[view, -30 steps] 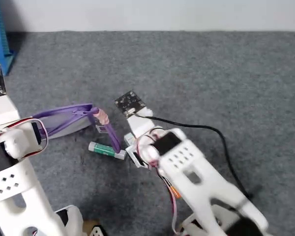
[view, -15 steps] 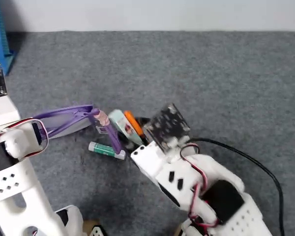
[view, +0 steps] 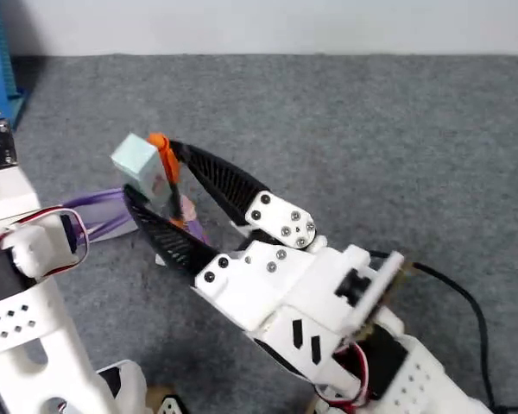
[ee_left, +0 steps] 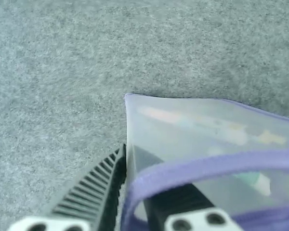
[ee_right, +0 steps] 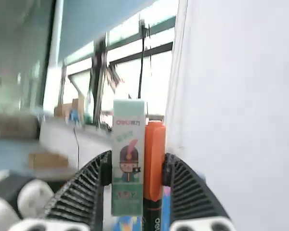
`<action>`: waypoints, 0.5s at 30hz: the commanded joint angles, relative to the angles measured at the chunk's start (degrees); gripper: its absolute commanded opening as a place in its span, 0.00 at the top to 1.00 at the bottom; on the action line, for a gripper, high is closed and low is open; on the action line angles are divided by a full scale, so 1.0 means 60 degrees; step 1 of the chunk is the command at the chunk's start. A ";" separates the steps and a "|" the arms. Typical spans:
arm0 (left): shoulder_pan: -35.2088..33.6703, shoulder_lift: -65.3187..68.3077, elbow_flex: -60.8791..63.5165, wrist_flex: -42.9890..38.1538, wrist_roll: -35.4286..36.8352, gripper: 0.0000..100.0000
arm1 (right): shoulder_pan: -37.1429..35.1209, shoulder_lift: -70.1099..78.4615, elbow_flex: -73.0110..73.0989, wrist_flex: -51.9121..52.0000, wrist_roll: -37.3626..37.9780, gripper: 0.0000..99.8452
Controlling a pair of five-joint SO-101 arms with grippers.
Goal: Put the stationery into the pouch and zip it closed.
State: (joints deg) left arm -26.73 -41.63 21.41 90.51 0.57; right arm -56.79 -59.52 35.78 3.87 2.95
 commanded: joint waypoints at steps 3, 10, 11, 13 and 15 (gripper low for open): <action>0.0498 -0.0132 0.0139 -0.0264 -0.0044 0.99 | -0.0066 0.0930 0.0264 -0.3348 0.0059 0.99; 0.0498 -0.0132 0.0300 -0.0513 -0.0044 0.99 | -0.0066 0.1795 0.1480 -0.5575 0.0059 0.99; 0.0498 -0.0132 0.0300 -0.0513 -0.0044 0.99 | -0.0154 0.1883 0.1700 -0.5868 0.0059 0.99; 0.0498 -0.0132 0.0300 -0.0513 -0.0044 0.99 | -0.0344 0.2000 0.2139 -0.6396 0.0059 0.99; 0.0498 -0.0132 0.0256 -0.0513 -0.0044 0.99 | -0.0476 0.2088 0.2564 -0.6850 0.0073 0.99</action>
State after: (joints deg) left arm -24.35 -41.89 23.34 89.01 0.57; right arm -58.37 -47.30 49.93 -32.70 2.95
